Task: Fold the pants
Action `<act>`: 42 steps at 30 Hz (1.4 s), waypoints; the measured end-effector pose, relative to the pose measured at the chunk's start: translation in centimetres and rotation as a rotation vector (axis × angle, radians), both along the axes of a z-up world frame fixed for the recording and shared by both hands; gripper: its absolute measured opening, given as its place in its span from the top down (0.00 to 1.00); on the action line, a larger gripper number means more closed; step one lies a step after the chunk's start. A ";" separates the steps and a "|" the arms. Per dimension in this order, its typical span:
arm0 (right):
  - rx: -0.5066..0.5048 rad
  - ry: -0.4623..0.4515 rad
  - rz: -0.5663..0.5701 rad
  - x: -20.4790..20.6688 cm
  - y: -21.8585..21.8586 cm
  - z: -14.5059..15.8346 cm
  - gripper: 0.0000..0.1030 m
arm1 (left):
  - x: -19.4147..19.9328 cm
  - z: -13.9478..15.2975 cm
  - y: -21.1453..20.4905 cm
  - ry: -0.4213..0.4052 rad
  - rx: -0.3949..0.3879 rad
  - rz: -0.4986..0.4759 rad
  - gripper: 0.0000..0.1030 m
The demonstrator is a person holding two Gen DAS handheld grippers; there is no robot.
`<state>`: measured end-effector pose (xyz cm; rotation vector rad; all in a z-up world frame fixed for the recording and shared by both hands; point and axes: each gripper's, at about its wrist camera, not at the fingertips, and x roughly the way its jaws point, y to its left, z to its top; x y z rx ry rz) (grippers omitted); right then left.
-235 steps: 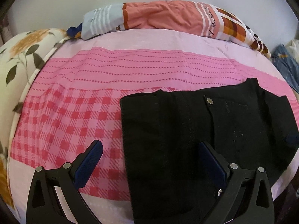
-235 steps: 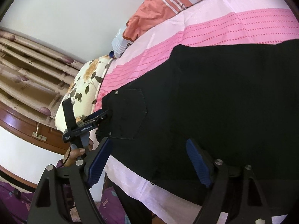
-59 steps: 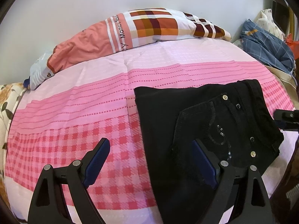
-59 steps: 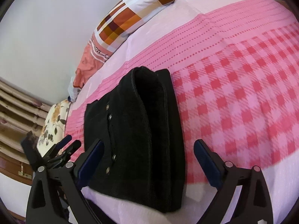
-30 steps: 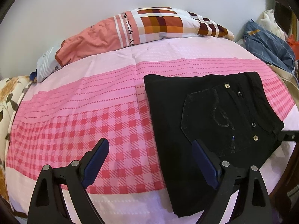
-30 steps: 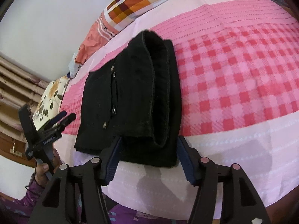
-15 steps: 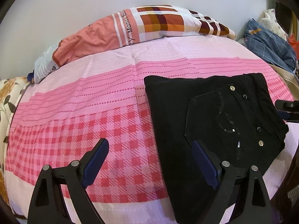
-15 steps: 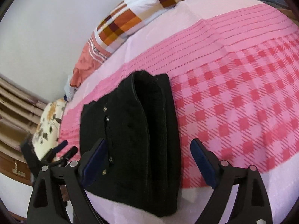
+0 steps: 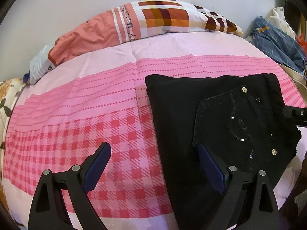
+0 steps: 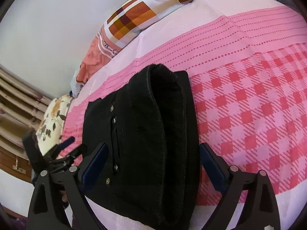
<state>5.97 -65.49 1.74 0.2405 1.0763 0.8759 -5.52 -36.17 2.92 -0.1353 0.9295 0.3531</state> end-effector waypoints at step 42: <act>-0.049 -0.144 0.166 -0.3 2.3 0.0 0.00 | 1.9 -2.4 -0.4 -0.006 -0.187 -0.102 0.03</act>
